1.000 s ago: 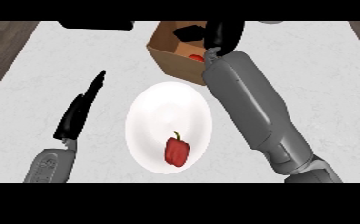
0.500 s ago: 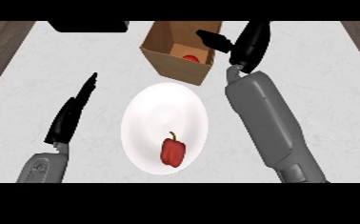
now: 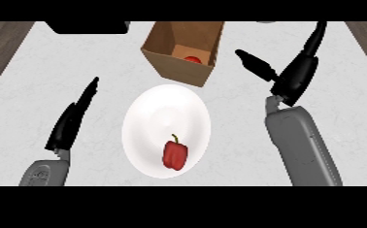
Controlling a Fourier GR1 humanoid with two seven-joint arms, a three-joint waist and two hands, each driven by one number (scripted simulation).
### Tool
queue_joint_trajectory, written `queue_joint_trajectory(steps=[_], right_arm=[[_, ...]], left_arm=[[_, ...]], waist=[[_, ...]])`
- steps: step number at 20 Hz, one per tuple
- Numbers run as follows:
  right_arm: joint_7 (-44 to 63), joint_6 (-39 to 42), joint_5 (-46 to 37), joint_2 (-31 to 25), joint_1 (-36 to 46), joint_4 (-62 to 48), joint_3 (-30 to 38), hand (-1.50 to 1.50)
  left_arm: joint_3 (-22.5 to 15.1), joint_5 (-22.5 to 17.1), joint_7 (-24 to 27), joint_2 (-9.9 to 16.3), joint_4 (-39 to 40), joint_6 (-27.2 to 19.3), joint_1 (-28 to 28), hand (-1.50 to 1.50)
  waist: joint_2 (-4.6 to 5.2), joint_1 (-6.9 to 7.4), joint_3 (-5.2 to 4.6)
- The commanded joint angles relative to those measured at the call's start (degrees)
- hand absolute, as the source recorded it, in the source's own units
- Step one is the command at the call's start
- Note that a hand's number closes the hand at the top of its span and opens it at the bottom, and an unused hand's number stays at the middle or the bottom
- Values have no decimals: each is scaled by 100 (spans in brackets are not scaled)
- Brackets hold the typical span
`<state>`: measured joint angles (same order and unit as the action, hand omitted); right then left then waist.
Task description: Pick the tomato from the plate and place it in the cardboard box
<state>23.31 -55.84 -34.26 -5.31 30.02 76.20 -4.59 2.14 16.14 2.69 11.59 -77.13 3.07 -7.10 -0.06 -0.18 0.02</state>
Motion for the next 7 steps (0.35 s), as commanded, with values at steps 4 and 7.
queue_joint_trajectory(steps=[4,7], right_arm=[[-878,288,562,-173,-849,451,153,-150],[-837,461,443,-204,-1393,977,10,-150]], left_arm=[[112,15,-256,-42,-22,50,-206,0],[146,73,-233,-37,-7,-3,-277,0]], waist=[[6,20,-1],[3,5,-1]])
